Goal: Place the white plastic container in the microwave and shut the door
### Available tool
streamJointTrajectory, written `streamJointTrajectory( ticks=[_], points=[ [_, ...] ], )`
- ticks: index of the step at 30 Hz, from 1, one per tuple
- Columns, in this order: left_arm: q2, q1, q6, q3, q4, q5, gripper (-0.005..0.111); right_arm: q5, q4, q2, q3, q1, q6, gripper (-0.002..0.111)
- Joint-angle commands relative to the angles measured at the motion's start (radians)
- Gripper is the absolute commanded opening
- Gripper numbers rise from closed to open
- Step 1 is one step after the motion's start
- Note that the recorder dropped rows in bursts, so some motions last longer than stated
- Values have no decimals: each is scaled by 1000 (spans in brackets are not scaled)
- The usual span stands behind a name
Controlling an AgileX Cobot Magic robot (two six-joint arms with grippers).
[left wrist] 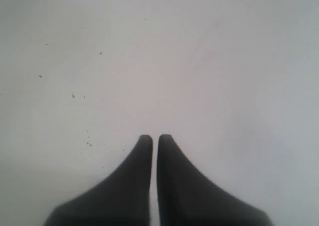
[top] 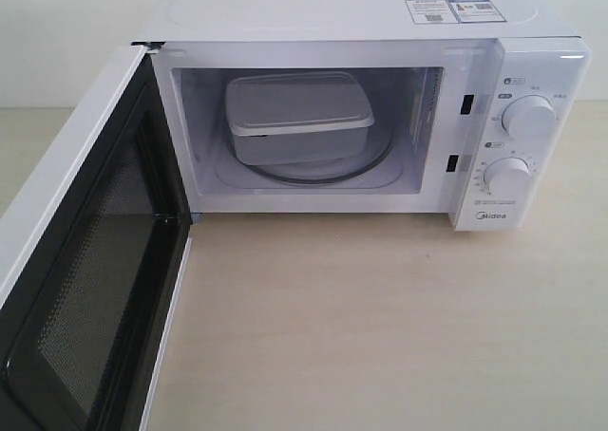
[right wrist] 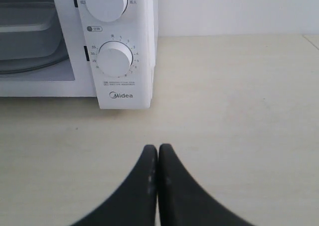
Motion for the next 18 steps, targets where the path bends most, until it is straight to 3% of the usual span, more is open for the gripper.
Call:
streamJointTrajectory(
  ticks=[1,6,11,18],
  points=[
    [0,-1,5,-19,1,-16,4,-5,1,-5,0,-4,1,0],
    [34,-1,94,-159,74,215,4,-5,1,-5,0,-4,1,0],
    [192,-1,178,-378,96,572,4,-5,1,-5,0,-4,1,0],
    [450,-1,521,-623,91,1032,4,-5,1,-5,0,-4,1,0]
  ],
)
